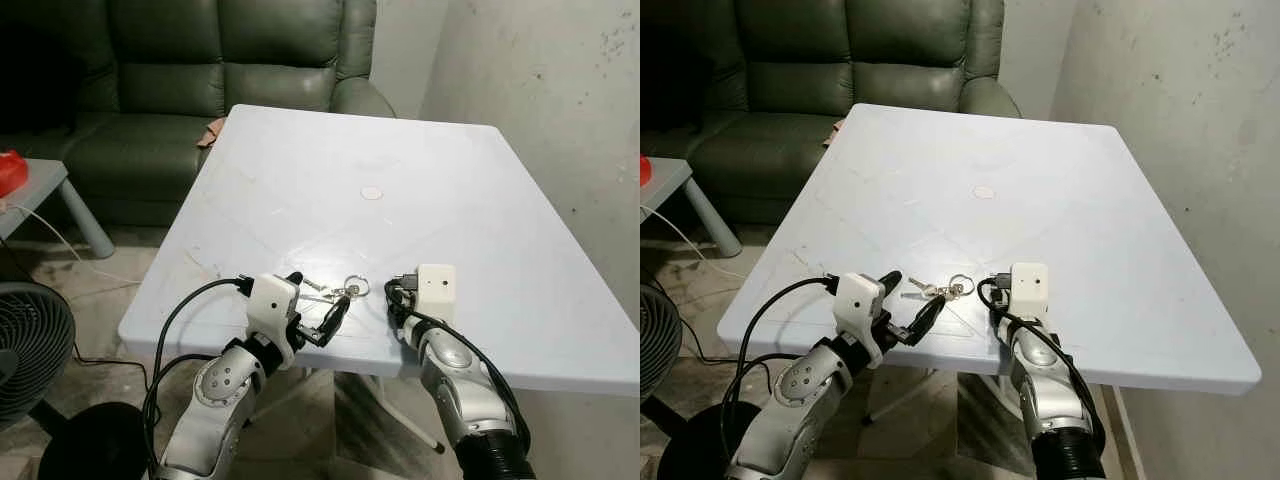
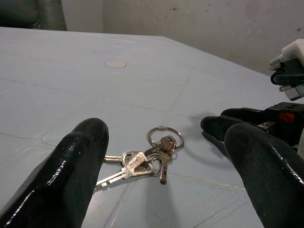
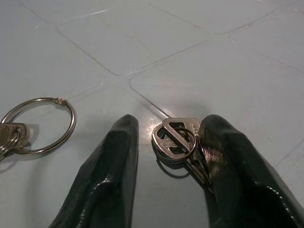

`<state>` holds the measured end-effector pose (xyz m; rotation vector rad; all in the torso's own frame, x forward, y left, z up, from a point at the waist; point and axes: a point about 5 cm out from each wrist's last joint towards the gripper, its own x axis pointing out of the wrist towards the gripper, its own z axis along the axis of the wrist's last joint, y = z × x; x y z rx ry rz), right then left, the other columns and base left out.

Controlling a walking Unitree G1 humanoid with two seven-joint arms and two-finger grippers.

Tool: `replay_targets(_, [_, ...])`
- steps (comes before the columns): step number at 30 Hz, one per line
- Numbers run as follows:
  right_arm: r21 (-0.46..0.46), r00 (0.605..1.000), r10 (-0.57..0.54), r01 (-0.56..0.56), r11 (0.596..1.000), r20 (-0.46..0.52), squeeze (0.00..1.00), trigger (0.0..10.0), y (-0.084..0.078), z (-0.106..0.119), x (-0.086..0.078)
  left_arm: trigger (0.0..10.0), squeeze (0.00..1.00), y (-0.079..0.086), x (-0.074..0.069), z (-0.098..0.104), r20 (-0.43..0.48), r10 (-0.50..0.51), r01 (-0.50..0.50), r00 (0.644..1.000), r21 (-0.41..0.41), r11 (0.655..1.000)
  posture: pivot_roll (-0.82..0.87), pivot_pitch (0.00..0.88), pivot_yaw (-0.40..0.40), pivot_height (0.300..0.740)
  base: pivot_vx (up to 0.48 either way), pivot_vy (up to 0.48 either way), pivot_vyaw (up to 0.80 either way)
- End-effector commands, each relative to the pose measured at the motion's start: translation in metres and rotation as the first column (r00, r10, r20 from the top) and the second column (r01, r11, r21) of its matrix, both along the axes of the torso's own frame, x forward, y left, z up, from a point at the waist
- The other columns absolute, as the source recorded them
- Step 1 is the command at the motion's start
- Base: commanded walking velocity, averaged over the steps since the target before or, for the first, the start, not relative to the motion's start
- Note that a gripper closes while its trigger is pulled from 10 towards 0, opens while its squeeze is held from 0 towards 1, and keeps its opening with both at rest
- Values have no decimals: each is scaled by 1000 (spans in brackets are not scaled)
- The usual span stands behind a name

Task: Hang keys on a hook

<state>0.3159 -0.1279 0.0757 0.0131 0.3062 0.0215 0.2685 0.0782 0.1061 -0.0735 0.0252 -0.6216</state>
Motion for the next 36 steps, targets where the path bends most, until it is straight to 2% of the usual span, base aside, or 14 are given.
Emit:
replay_targets(1, [-14, 1000, 1, -1, 1000, -18, 0, 0, -1, -4, -2, 10000, 0, 0, 1, 5, 18, 4, -4, 1000, 2, 1000, 39, 13, -45, 711, 0, 0, 0])
replay_targets(16, [-58, 1000, 0, 1, 998, 28, 0, 0, -5, 0, -1, 10000, 0, -1, 2, 6, 20, 7, -7, 1000, 1, 1000, 36, 16, -47, 711, 0, 0, 0])
replay_targets(36, [-59, 997, -7, 12, 998, 82, 0, 0, -6, 6, 0, 10000, 0, -2, 3, 6, 20, 9, -9, 1000, 3, 1000, 34, 14, -45, 711, 0, 0, 0])
